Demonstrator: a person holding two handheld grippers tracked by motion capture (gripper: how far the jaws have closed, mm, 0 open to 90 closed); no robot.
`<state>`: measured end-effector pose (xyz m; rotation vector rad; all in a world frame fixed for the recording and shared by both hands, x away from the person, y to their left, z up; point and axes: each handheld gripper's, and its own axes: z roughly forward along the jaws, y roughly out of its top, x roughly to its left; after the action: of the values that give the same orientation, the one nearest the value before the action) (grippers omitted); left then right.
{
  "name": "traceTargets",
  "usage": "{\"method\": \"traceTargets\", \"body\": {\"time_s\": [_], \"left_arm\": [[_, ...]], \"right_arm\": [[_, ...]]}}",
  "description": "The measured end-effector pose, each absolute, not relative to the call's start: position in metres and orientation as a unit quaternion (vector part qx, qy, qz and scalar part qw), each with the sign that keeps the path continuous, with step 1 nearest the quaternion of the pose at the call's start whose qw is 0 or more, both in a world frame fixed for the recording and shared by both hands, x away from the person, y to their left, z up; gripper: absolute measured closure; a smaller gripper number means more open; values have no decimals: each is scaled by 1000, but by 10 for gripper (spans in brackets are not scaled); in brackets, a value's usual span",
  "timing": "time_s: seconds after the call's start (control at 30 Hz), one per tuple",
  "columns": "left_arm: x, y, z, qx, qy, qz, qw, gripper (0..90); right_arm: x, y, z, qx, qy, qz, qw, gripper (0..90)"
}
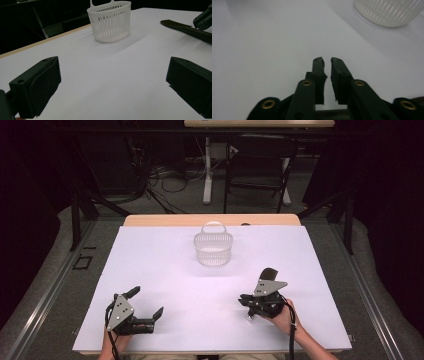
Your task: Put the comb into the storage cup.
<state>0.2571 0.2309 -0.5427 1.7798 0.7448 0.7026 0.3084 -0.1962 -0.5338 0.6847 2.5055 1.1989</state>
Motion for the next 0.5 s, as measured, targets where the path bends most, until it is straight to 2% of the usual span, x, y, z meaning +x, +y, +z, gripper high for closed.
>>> {"method": "traceTargets", "body": {"time_s": [0.03,0.07,0.5], "left_arm": [[257,231,-543,742,310,293,517,0],[257,231,-543,742,311,292,517,0],[258,231,-543,744,313,292,513,0]], "right_arm": [[308,-196,-534,237,867,415,140,864],[307,-196,-534,234,872,406,144,900],[305,-198,-541,249,888,362,136,900]]}}
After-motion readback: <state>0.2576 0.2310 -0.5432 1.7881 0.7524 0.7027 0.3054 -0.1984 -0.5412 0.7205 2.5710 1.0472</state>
